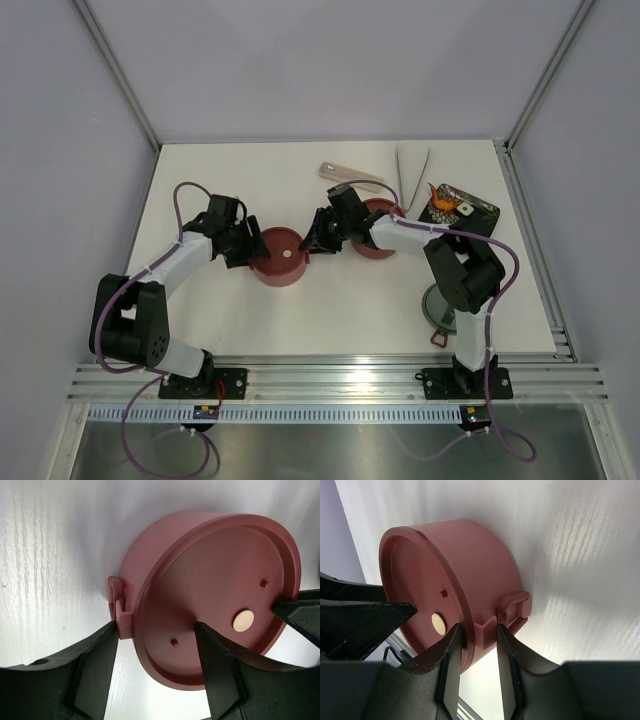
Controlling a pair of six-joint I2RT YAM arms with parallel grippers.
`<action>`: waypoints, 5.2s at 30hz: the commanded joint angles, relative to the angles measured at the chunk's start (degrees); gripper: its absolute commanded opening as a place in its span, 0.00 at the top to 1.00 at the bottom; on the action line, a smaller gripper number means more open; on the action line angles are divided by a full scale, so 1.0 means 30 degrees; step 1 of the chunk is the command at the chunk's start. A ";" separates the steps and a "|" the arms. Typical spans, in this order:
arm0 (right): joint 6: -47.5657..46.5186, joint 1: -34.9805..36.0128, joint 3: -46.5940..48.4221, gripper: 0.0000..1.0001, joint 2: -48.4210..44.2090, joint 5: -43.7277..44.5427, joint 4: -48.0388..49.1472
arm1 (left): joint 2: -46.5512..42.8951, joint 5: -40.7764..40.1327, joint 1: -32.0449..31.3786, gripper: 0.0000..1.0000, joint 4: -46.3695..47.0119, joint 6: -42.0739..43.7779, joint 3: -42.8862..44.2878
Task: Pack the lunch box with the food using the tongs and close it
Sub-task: Pick up the packing box from the center of the board, then place the packing box into the packing box.
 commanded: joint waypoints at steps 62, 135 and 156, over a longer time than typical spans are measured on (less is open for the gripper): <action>-0.5033 -0.1305 0.3570 1.00 0.1353 -0.3919 -0.2620 | -0.0545 0.1703 0.0135 0.70 0.4027 -0.2294 -0.2046; -0.3921 -0.1830 0.3981 1.00 -0.5352 0.1148 -0.4934 | 0.0157 0.2992 -0.2032 1.00 0.0808 -0.2030 0.5716; -0.4826 -0.5843 0.1873 1.00 -1.0011 0.4371 -0.8011 | 0.6425 0.4076 -0.6134 1.00 -0.0338 -0.2235 1.4417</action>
